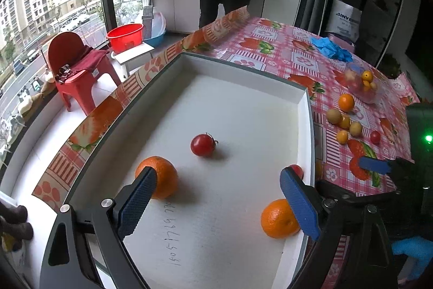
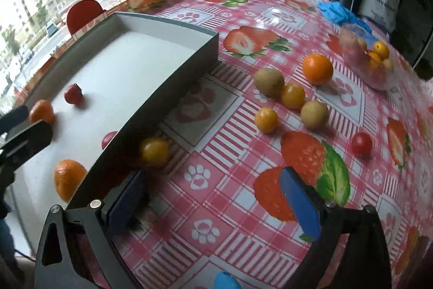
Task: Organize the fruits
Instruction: 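Withdraw both open tools from the tray toward the loose fruits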
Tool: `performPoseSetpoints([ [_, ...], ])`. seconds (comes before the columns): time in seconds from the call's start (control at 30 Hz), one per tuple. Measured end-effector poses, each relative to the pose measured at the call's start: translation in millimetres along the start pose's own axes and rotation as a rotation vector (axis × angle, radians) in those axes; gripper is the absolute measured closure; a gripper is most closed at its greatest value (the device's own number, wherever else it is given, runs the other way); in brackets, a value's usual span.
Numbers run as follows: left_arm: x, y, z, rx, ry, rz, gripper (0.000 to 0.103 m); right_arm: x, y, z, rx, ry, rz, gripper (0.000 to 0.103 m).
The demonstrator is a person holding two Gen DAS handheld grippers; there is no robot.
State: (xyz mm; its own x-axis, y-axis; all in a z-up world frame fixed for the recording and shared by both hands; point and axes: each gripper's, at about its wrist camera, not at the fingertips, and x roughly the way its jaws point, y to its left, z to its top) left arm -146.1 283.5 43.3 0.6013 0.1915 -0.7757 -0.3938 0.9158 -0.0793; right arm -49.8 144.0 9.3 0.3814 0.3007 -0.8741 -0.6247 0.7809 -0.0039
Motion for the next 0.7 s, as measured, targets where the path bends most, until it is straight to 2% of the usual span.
performPoseSetpoints([
  [0.13,-1,0,-2,0.007,-0.001,0.001,0.01,-2,0,-7,-0.019,-0.054,0.001,0.0],
  [0.3,4,1,-3,-0.009,0.012,-0.006,0.01,0,2,1,-0.041,-0.014,0.007,0.0],
  [0.47,1,-1,-4,0.003,0.009,-0.007,0.01,3,12,10,-0.104,-0.03,0.027,0.004],
  [0.53,-1,1,-4,0.005,0.002,0.0,0.01,3,14,13,-0.119,-0.035,0.048,0.012],
  [0.63,-3,5,-2,0.003,-0.001,0.008,0.01,0,18,16,-0.149,-0.051,0.066,0.032],
  [0.7,-3,8,1,-0.002,-0.002,0.013,0.01,0,22,18,-0.166,-0.055,0.083,0.056],
])
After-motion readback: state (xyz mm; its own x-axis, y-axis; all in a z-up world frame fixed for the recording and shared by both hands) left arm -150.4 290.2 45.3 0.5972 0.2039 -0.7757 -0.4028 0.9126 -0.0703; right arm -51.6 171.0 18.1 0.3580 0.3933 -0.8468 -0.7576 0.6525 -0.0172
